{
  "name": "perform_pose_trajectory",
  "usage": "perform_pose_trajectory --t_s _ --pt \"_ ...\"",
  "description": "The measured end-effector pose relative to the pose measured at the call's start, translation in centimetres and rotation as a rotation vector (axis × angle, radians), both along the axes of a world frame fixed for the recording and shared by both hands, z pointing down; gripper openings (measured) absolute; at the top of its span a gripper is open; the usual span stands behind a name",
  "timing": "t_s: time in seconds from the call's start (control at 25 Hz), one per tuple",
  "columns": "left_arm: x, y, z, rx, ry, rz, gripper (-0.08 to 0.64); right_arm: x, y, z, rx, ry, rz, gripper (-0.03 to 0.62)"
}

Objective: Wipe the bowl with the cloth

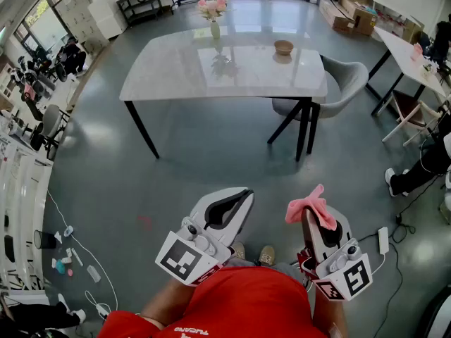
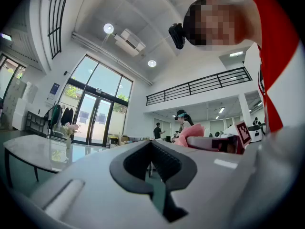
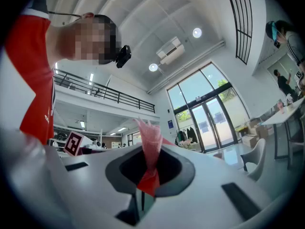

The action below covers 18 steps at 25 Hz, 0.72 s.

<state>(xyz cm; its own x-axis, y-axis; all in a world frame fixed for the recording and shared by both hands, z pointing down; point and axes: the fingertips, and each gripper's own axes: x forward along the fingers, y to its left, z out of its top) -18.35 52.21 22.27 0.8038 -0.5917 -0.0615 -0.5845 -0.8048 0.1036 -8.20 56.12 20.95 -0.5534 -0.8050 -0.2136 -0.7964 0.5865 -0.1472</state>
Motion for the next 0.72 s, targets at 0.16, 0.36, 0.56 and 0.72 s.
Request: perform_pose_trajectory --t_s 0.16,0.36,0.56,0.72 --pt "0.0 0.0 -0.4 0.042 0.011 -0.009 0.006 0.1 0.1 -0.1 -0.002 -0.007 -0.006 0.021" --pt "0.1 0.2 -0.4 0.051 0.011 -0.014 0.006 0.5 0.2 -0.4 0.0 -0.013 -0.006 0.021" --pt "0.3 0.3 -0.2 0.042 0.016 -0.019 0.006 0.9 0.2 -0.2 -0.005 -0.023 -0.011 0.021" --pt "0.9 0.4 -0.1 0.032 0.021 -0.016 0.006 1.4 0.2 -0.3 -0.009 -0.026 -0.011 0.021"
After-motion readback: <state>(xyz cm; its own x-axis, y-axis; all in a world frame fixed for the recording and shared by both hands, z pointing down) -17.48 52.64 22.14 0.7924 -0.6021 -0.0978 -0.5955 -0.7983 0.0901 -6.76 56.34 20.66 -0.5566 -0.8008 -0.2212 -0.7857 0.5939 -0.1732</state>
